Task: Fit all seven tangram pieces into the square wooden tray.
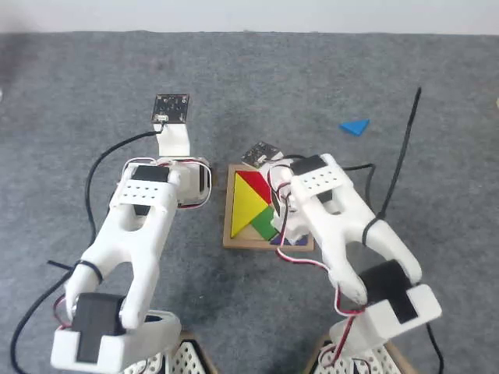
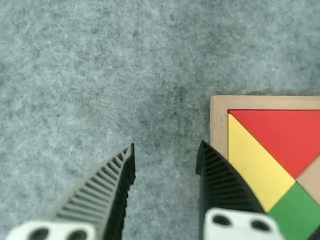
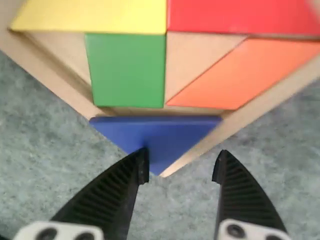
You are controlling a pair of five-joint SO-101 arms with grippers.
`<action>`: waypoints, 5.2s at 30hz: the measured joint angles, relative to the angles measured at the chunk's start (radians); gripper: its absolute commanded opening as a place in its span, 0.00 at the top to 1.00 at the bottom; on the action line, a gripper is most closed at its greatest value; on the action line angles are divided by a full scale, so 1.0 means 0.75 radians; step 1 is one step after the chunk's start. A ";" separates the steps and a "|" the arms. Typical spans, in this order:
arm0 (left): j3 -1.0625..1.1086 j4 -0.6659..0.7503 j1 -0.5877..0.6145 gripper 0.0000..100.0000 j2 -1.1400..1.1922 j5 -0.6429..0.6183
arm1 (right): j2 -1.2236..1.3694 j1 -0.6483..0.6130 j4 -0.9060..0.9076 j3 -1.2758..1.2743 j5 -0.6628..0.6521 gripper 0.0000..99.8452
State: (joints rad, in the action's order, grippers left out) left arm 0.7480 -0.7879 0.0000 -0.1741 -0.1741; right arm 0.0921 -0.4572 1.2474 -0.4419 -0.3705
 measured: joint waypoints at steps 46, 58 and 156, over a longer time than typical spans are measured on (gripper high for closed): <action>0.000 0.000 0.000 0.80 0.000 0.000 | 1.356 0.532 -0.147 1.991 0.468 0.62; 0.000 0.000 0.000 0.80 0.000 0.000 | 1.608 0.583 0.155 2.404 0.769 0.89; 0.000 0.000 0.000 0.80 -0.008 0.000 | 1.757 0.585 0.673 2.782 0.475 0.83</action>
State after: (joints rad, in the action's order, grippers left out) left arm 0.7480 -0.7879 0.0000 -0.1803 -0.1741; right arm 1.4101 -0.0184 1.7522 1.6448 -0.0146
